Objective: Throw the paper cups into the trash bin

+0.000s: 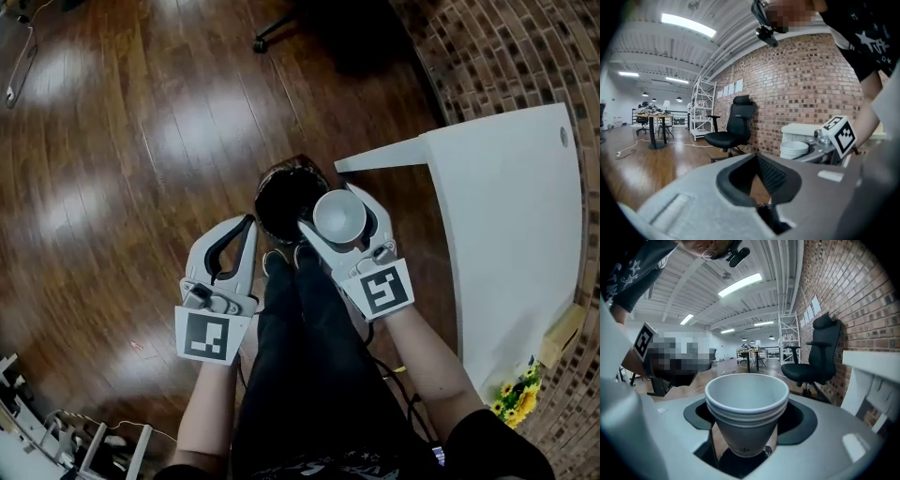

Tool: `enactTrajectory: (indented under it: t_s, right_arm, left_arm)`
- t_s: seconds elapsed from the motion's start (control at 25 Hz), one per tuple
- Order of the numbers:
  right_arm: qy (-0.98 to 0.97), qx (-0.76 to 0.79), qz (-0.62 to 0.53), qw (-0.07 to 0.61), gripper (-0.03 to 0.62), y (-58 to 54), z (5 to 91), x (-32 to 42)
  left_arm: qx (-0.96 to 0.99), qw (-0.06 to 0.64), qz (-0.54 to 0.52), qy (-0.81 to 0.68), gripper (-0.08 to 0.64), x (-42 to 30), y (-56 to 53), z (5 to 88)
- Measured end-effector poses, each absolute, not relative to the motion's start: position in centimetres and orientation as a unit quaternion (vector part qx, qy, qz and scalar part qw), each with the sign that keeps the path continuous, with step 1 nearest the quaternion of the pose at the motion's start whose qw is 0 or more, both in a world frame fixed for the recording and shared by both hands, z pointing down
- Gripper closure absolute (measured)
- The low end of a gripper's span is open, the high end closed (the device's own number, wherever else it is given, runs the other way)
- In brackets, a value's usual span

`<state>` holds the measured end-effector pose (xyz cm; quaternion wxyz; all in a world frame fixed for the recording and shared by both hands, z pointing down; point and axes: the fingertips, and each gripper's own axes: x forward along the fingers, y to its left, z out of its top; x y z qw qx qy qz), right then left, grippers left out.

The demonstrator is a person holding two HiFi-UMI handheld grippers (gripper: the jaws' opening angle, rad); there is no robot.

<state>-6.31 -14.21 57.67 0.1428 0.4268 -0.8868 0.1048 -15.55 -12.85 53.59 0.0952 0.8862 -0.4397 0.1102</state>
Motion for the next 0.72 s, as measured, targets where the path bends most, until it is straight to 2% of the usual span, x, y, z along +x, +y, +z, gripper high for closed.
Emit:
enactTrajectory:
  t_s: [0.48,0.72]
  right_arm:
    - [-0.888,0.384,0.136,0.214,0.239,-13.7,73.3,-7.4]
    - [-0.891,0.35,0.156,0.244,0.239,-12.5,80.4,-6.8]
  left_arm:
    - [0.853,0.194,0.162,-0.457,0.557,-16.8,-11.8,70.4]
    - [0.85,0.206,0.193,-0.444,0.557,-15.8,-11.6,76.7]
